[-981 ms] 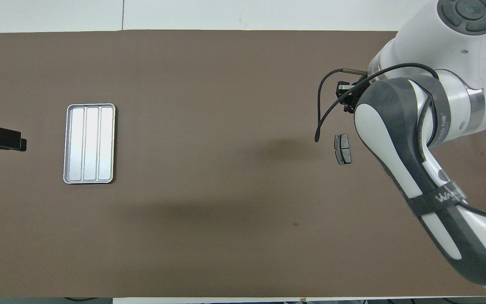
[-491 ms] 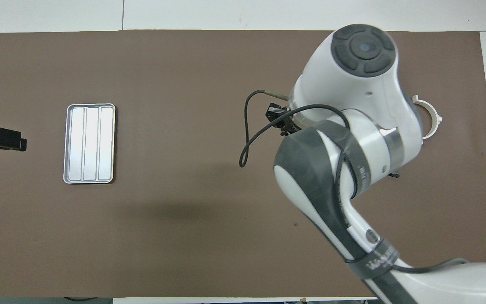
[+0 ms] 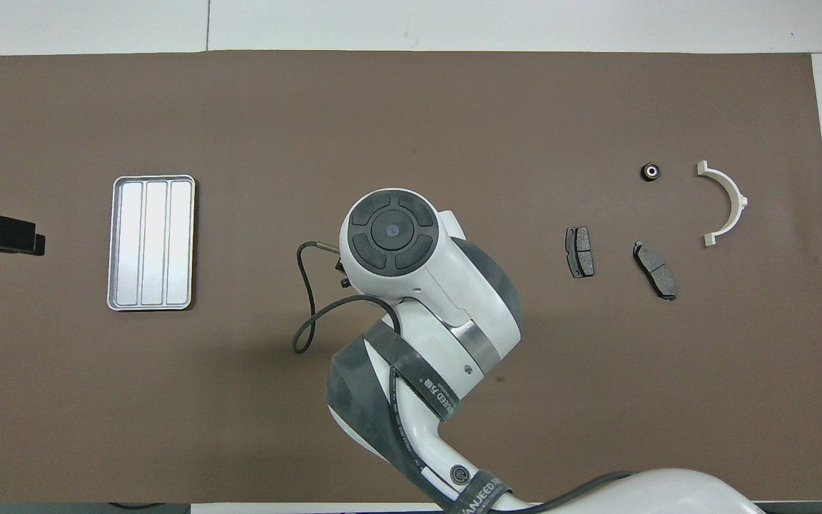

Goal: Pick bearing gear from pile to tray
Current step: 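Carry the black ring with the right gripper toward the table center, then lower the black ring onto the table center and open the right gripper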

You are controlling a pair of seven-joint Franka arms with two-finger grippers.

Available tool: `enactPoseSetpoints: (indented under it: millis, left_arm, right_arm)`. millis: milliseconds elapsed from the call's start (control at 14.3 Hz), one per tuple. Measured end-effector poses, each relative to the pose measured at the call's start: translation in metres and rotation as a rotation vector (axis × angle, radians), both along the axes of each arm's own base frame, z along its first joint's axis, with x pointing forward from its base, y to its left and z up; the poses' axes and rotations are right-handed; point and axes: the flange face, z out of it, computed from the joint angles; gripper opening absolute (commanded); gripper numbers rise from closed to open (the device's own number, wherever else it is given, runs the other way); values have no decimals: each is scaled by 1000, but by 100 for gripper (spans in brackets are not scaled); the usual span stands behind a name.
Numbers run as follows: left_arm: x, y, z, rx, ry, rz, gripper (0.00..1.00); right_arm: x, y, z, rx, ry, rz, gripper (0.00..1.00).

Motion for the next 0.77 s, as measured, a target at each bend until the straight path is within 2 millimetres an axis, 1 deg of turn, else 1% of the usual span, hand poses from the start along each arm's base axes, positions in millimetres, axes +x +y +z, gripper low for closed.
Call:
enactPoseSetpoints:
  millis: [210, 421, 631, 771]
  left_arm:
    - [0, 0, 0, 0, 0, 0, 100]
    - [0, 0, 0, 0, 0, 0, 100]
    - [0, 0, 0, 0, 0, 0, 100]
    - [0, 0, 0, 0, 0, 0, 100]
  right_arm:
    - [-13, 20, -26, -54, -22, 50, 0]
    - [-23, 46, -64, -95, -61, 50, 0]
    - [-21, 57, -98, -85, -70, 61, 0]
    - [-20, 59, -114, -96, -80, 78, 0]
